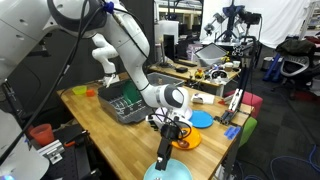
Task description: Remove the spoon from dish rack and put it on the blue plate
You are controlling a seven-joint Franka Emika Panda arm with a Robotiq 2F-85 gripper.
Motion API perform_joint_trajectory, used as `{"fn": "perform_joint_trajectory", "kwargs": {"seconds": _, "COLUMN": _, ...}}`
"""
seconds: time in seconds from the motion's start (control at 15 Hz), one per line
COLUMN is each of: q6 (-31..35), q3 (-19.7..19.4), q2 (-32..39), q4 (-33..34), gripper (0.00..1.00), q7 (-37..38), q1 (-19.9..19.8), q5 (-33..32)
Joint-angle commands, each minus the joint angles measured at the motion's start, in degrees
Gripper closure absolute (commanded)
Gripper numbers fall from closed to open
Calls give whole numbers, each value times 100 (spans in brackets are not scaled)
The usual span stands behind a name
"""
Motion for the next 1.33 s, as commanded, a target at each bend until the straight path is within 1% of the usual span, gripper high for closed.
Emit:
{"fn": "perform_joint_trajectory", "kwargs": {"seconds": 0.0, "q6": 107, "q3": -85, "q2": -346, "q4": -333, "gripper": 0, "q7": -219, "q1": 122, "q5": 90}}
{"fn": "perform_joint_trajectory", "kwargs": {"seconds": 0.2, "q6": 341, "q3": -52, "q2": -867, "q4": -890, "gripper": 0, "q7": -221, "q1": 182, "q5": 27}}
{"fn": "perform_joint_trajectory", "kwargs": {"seconds": 0.33, "q6": 519, "q3": -21, "q2": -1386, "q4": -1472, "gripper": 0, "q7": -182, "q1": 241, "q5": -28}}
{"fn": "perform_joint_trajectory", "kwargs": {"seconds": 0.4, "q6": 90, "q3": -61, "q2": -826, "q4": -788, "gripper": 0, "q7": -101, "q1": 268, "q5": 48}}
{"fn": "perform_joint_trajectory", "kwargs": {"seconds": 0.53, "q6": 218, "q3": -36, "q2": -1205, "q4": -1207, "gripper": 0, "q7": -89, "q1": 304, "q5": 23}}
{"fn": "perform_joint_trajectory", "kwargs": {"seconds": 0.6, "q6": 277, "q3": -34, "q2": -1284, "q4": -1302, "gripper": 0, "q7": -88, "q1": 304, "q5": 18}}
{"fn": "perform_joint_trajectory", "kwargs": {"seconds": 1.27, "q6": 365, "q3": -40, "q2": -1304, "q4": -1356, "gripper": 0, "q7": -89, "q1": 303, "q5": 18}}
